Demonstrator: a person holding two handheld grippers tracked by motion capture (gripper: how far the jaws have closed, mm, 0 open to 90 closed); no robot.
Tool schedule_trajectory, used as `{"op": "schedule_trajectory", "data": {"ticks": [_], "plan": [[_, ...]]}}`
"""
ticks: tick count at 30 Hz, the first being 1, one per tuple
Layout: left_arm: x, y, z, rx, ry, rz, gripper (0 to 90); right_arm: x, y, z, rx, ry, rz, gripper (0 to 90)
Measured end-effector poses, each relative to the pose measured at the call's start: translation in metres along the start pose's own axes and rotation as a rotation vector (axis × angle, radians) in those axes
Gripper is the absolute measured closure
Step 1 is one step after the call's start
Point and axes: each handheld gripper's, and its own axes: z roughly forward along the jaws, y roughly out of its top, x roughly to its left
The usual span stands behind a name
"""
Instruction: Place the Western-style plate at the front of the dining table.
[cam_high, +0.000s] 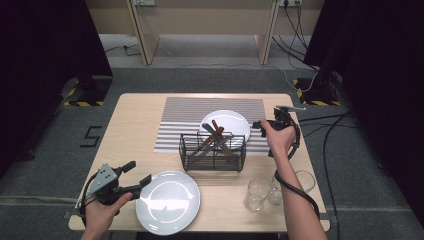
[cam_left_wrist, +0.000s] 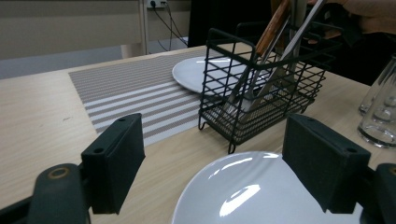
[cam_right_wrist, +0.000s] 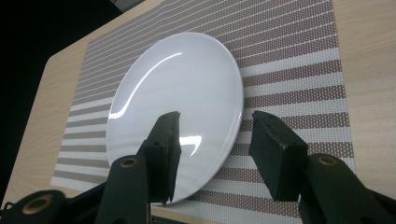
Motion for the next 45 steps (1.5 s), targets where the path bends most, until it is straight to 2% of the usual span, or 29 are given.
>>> {"op": "schedule_trajectory", "data": {"ticks": [2,4,13,17,21,26,32,39,45], "plan": [[-0.002,0.004,0.003,0.0,-0.006,0.01,20.6,0.001,-0.001,-0.004,-0.004,0.0,-0.004,52.2],[-0.004,0.008,0.007,0.001,-0.02,0.028,20.6,0.002,-0.003,-0.007,-0.014,-0.01,-0.03,51.9],[-0.017,0.024,0.027,0.005,-0.084,0.07,20.7,0.001,-0.009,-0.025,-0.041,0.0,-0.047,51.6],[-0.022,0.031,0.036,0.006,-0.115,0.082,20.8,0.002,-0.012,-0.033,-0.058,0.003,-0.06,51.3],[-0.027,0.039,0.045,0.0,-0.139,0.092,20.8,0.005,-0.016,-0.041,-0.073,0.029,-0.065,51.3],[-0.032,0.047,0.057,-0.001,-0.167,0.105,20.9,0.004,-0.023,-0.049,-0.095,0.029,-0.077,51.3],[-0.037,0.054,0.071,0.009,-0.196,0.127,21.0,0.003,-0.031,-0.063,-0.127,0.016,-0.093,51.1],[-0.044,0.06,0.085,0.019,-0.225,0.146,21.3,0.0,-0.037,-0.073,-0.142,0.035,-0.105,50.9],[-0.047,0.066,0.093,0.014,-0.229,0.155,21.4,0.0,-0.045,-0.078,-0.152,0.057,-0.121,50.4]]}}
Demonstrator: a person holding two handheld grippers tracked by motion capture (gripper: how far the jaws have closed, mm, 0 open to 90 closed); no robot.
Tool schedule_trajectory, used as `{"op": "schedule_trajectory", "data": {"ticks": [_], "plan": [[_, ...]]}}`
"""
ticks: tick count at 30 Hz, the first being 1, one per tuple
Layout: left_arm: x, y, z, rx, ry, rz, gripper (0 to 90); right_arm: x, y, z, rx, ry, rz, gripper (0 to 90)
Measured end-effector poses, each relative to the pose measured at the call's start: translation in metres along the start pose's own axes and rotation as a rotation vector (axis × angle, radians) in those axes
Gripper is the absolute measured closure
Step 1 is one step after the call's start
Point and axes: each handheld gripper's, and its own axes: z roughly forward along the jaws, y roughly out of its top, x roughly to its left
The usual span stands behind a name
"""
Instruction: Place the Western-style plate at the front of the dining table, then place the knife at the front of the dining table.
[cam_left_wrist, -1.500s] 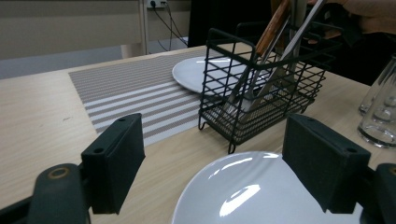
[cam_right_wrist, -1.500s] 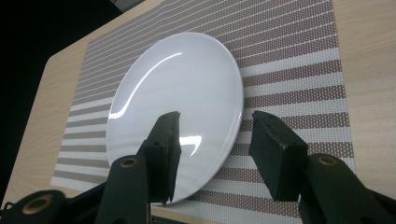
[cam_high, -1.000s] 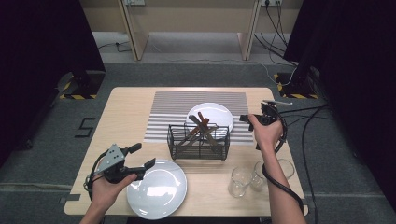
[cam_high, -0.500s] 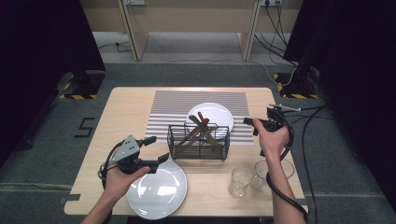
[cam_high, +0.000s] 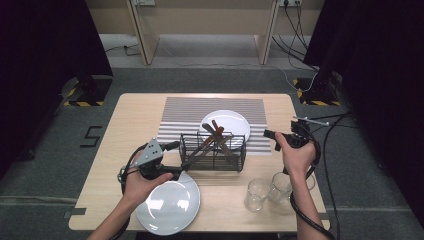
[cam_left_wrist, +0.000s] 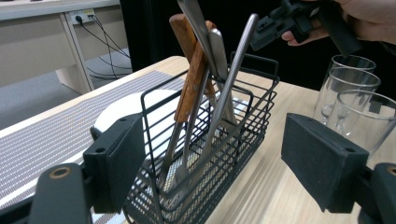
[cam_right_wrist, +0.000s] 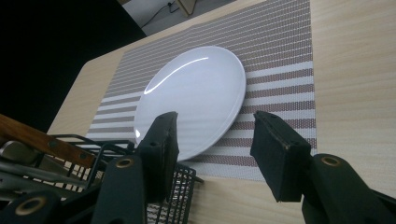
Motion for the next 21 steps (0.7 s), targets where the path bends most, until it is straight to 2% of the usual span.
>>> {"op": "schedule_trajectory", "data": {"ticks": [13,18,21], "plan": [[-0.003,0.012,0.013,-0.014,-0.01,0.022,21.7,-0.011,-0.012,-0.019,-0.045,-0.008,-0.015,49.8],[-0.003,0.014,0.018,-0.014,-0.017,0.033,22.2,-0.008,-0.013,-0.021,-0.045,-0.019,-0.044,49.9],[-0.003,0.014,0.021,-0.011,-0.022,0.035,23.4,-0.007,-0.017,-0.022,-0.042,-0.014,-0.044,49.9]]}}
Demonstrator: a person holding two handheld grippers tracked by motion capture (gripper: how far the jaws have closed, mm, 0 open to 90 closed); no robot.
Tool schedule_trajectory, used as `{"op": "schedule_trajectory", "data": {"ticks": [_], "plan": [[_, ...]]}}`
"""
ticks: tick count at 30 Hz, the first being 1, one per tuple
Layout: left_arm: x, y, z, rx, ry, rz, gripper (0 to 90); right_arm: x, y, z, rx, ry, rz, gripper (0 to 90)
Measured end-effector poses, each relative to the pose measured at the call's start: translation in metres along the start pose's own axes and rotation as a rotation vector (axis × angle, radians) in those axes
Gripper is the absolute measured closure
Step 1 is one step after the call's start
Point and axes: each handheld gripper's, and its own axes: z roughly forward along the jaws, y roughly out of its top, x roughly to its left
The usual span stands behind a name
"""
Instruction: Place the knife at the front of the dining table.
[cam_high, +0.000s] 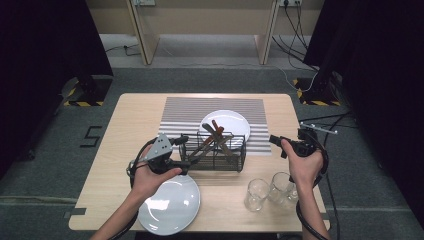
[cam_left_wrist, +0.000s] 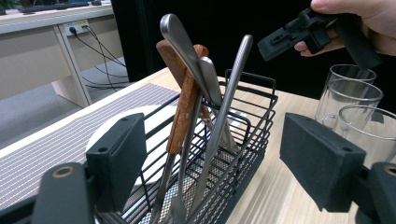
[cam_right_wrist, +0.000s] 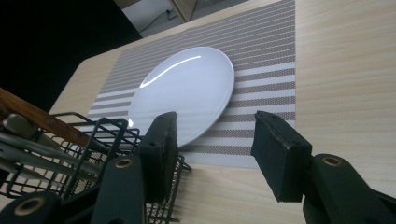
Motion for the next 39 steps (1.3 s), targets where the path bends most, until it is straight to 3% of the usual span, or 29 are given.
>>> {"op": "schedule_trajectory", "data": {"ticks": [6,12,21,34,39], "plan": [[0.0,0.001,0.007,0.019,-0.022,0.015,25.7,0.001,-0.005,-0.003,0.002,-0.012,-0.013,50.7],[0.002,0.003,0.026,0.07,-0.066,0.037,30.0,0.002,-0.005,-0.005,-0.004,-0.018,-0.025,51.9],[0.007,0.0,0.045,0.112,-0.085,0.035,34.8,0.0,-0.006,-0.004,-0.001,-0.009,-0.012,51.3],[0.011,0.001,0.056,0.152,-0.112,0.045,47.9,-0.001,-0.008,0.0,0.013,0.001,-0.005,51.3],[0.012,0.001,0.059,0.155,-0.109,0.031,51.8,-0.002,-0.009,0.002,0.019,0.004,0.002,51.0]]}}
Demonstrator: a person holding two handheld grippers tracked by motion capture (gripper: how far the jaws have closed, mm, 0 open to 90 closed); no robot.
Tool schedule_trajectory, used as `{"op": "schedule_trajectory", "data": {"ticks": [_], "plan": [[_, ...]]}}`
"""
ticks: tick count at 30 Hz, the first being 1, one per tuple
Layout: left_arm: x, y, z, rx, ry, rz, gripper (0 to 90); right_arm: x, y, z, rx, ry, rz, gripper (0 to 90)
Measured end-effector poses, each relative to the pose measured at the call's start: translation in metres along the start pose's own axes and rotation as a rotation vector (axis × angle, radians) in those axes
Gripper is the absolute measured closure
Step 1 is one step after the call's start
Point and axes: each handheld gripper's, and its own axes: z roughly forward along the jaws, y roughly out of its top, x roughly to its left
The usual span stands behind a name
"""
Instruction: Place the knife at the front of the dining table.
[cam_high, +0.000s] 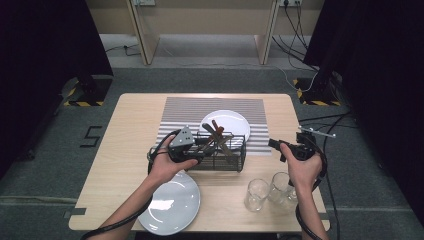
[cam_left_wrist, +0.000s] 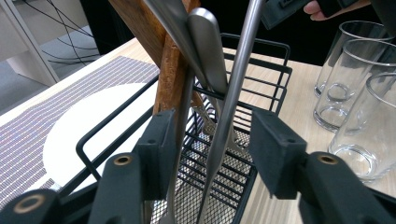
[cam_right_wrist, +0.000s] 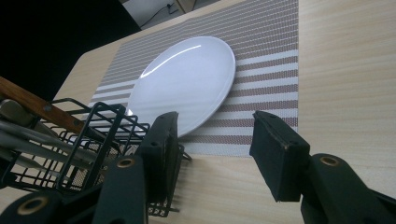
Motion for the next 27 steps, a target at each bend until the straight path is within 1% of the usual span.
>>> {"op": "schedule_trajectory", "data": {"ticks": [7,14,18,20,24,27], "plan": [[0.001,0.0,0.005,0.026,-0.008,-0.006,54.8,0.001,0.0,0.0,0.0,0.002,-0.001,51.0],[0.001,0.001,0.008,0.049,-0.021,-0.004,61.5,-0.001,-0.001,0.002,0.004,0.0,0.003,50.9],[0.0,0.002,0.01,0.047,-0.03,-0.006,64.2,0.0,-0.002,0.003,0.006,-0.001,0.001,50.9],[-0.001,0.002,0.012,0.05,-0.031,0.0,66.9,0.0,-0.001,0.003,0.007,0.002,0.005,50.7],[-0.002,0.001,0.013,0.054,-0.037,0.005,69.2,-0.002,-0.001,0.002,0.008,0.001,0.01,50.7],[-0.002,0.001,0.014,0.059,-0.039,0.013,73.2,-0.002,-0.001,0.002,0.003,0.002,0.012,50.6]]}}
